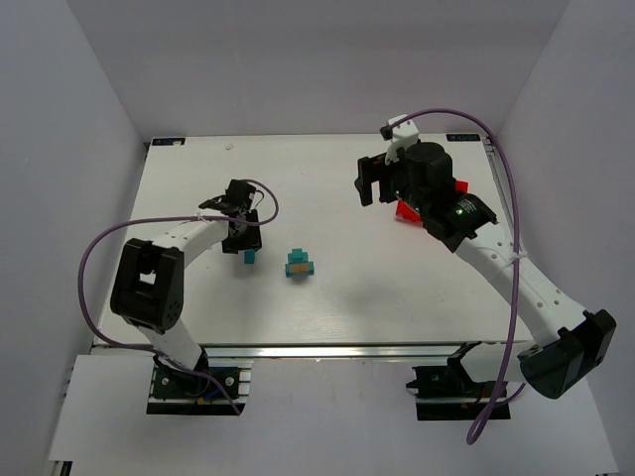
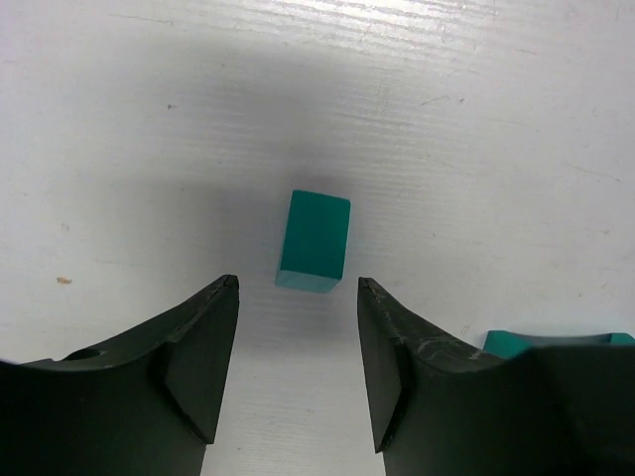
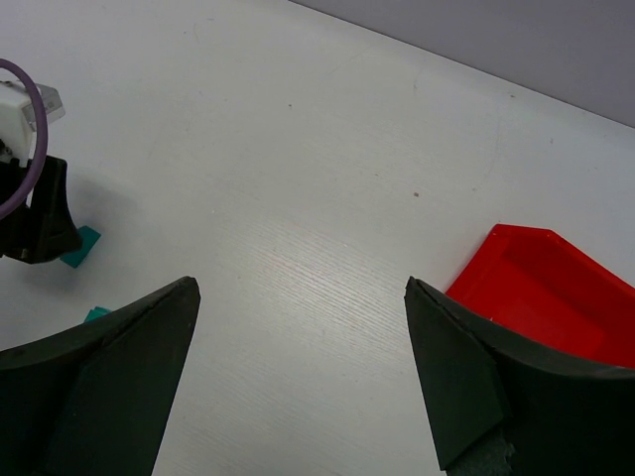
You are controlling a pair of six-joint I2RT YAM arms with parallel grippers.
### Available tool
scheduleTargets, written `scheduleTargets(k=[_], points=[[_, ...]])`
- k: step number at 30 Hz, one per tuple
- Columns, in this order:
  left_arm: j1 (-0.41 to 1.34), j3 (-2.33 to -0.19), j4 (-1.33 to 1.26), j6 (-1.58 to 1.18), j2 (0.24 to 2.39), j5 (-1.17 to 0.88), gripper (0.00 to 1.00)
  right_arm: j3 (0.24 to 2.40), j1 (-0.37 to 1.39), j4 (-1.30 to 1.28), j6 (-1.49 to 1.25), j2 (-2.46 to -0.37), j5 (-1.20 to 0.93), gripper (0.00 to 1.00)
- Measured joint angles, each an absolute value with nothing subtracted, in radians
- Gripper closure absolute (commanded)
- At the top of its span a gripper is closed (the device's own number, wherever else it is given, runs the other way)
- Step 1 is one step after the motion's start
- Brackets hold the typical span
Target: Build the wood block tower
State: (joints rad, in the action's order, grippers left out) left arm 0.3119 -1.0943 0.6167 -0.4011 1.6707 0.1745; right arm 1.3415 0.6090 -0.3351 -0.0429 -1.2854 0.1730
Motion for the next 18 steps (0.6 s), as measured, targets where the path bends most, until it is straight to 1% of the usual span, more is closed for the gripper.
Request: scheduleTargets(k=[5, 8, 18], points=[[0.312, -1.092, 0.593, -0.401, 1.693, 0.173, 0.39, 1.341, 0.609, -0.335, -0.041, -1.287, 0.173, 0.11], [0.311, -1.087, 0.574, -0.402, 1.694, 0.173, 0.41, 1.341, 0.609, -0.335, -0.041, -1.293, 0.173, 0.11], [0.312, -1.066, 0.537, -0.388, 1.694, 0.169, 0.41, 1.341, 0.609, -0.335, -0.041, -1.3, 0.173, 0.11]])
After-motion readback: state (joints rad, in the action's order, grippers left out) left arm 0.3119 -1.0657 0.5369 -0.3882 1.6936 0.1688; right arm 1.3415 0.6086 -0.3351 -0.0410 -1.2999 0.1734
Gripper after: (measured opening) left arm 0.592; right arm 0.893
